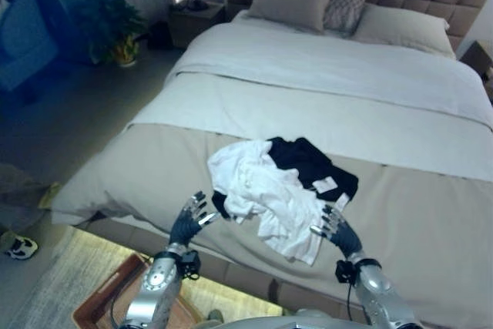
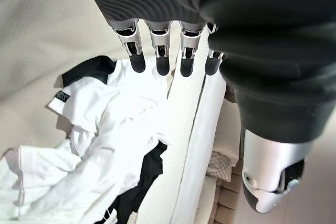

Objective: Pick up clothes into the bucket

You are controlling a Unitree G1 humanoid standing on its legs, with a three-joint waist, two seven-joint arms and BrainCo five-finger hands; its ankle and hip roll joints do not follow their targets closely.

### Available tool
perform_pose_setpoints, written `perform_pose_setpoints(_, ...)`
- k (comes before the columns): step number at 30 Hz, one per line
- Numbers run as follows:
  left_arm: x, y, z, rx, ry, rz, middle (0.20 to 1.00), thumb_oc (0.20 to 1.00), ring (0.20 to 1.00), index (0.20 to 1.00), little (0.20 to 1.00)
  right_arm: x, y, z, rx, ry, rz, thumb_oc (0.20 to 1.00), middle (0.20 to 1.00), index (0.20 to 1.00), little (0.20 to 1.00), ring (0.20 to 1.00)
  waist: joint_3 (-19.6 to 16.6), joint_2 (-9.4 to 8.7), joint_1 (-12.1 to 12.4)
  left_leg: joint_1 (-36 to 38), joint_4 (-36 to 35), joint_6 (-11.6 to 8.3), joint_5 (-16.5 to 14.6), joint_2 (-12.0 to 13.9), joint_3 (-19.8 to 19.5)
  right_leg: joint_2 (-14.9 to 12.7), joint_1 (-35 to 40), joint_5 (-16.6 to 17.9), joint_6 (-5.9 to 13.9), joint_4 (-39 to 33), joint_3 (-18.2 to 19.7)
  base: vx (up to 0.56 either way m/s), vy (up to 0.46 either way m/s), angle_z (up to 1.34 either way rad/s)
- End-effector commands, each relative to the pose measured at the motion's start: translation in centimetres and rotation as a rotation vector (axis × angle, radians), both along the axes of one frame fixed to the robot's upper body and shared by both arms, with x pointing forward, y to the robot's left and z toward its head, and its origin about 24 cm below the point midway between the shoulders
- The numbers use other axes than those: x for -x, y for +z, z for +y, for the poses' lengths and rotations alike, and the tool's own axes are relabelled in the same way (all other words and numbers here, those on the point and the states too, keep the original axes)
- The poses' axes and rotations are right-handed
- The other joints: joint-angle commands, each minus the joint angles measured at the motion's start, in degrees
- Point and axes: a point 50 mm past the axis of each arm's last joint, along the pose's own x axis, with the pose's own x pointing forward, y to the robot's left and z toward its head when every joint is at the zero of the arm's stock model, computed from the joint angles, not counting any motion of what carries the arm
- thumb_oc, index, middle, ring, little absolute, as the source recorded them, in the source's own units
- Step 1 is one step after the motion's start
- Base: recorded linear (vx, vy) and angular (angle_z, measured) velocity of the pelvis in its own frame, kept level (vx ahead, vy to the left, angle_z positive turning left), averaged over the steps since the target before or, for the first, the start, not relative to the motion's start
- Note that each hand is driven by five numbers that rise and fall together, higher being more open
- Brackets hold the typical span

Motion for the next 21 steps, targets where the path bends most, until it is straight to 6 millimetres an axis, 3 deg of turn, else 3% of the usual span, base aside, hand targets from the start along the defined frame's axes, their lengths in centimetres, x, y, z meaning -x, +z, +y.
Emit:
perform_pose_setpoints(1,-1.1,1.9,0.5,0.005,0.002,-0.104,1.000,1.000,1.000,1.000,1.000,-1.9,2.1,1.4,-0.028,0.049,-0.124,1.000,1.000,1.000,1.000,1.000,0.16,-2.87,-0.04,-2.27,0.00,-1.18,-0.36,-1.07,-0.41,-4.53,-0.26,-0.50,3.31,2.67,-4.28,0.00,0.000,0.00)
perform_pose_setpoints(13,-0.8,2.0,1.5,-0.039,0.023,-0.105,1.000,1.000,1.000,1.000,1.000,-2.2,2.7,1.0,0.040,0.083,-0.154,1.000,1.000,1.000,1.000,1.000,0.74,-2.53,1.02,-2.50,0.00,-0.87,-0.62,-1.34,-0.91,-4.77,-0.06,-0.76,3.46,2.68,-4.60,0.04,-0.003,0.01)
perform_pose_setpoints(19,-0.8,0.7,2.0,-0.042,0.061,-0.056,1.000,1.000,1.000,1.000,1.000,-4.2,4.3,1.1,0.148,0.128,-0.243,1.000,1.000,1.000,1.000,1.000,3.16,-2.95,2.14,-5.95,1.75,-0.82,-0.64,-1.12,-0.40,-5.69,-2.50,-0.63,3.93,3.56,-5.02,-0.03,-0.004,0.02)
perform_pose_setpoints(21,-1.8,1.7,2.0,-0.048,0.057,-0.103,1.000,1.000,1.000,1.000,1.000,-6.0,5.5,1.4,0.192,0.138,-0.296,1.000,1.000,1.000,1.000,1.000,6.24,-3.17,2.84,-10.98,6.56,-0.61,-1.72,-1.23,-1.07,-6.56,-6.04,-0.80,3.86,5.90,-5.47,-0.23,-0.022,0.01)
